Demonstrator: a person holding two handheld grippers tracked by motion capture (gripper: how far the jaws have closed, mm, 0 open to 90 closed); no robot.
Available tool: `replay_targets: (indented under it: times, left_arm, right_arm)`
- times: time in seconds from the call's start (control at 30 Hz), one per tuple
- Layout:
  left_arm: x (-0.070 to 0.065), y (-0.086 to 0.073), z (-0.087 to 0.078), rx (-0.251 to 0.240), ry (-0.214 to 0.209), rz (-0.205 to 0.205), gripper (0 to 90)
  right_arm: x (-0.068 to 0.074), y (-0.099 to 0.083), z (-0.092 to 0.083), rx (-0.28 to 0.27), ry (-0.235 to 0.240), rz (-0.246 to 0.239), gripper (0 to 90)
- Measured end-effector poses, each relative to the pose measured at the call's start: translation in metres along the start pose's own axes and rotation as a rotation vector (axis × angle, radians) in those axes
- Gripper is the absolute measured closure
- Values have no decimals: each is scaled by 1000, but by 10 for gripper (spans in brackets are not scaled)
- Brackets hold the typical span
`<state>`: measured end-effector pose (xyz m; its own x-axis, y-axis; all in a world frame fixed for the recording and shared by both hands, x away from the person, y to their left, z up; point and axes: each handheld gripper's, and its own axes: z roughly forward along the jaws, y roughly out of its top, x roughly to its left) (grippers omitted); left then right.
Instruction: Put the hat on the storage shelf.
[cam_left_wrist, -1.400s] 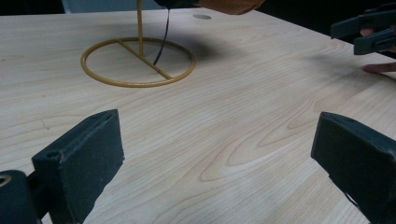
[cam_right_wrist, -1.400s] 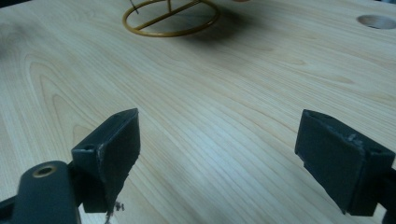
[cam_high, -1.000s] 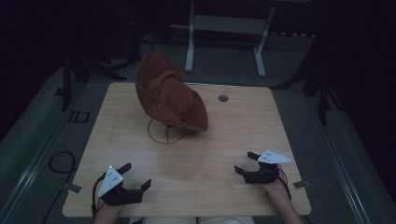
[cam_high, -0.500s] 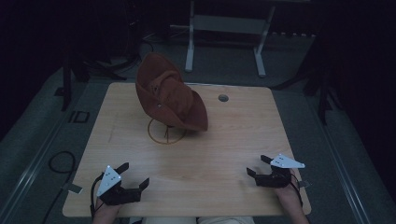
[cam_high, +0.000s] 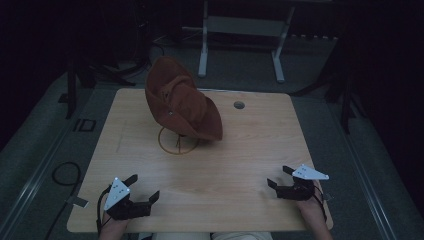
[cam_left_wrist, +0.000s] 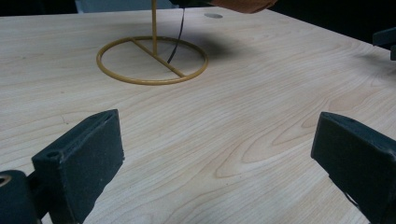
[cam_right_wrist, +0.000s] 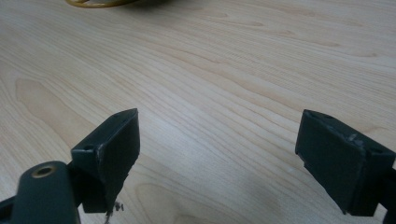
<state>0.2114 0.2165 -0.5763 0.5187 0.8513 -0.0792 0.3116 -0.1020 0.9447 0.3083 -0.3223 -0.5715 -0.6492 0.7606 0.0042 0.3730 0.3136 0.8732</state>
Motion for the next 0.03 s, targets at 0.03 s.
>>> replay_targets:
  times: [0.03]
  left_arm:
    - [0,0,0,1,1,1,27]
  right_arm:
    - [0,0,0,1,1,1,137]
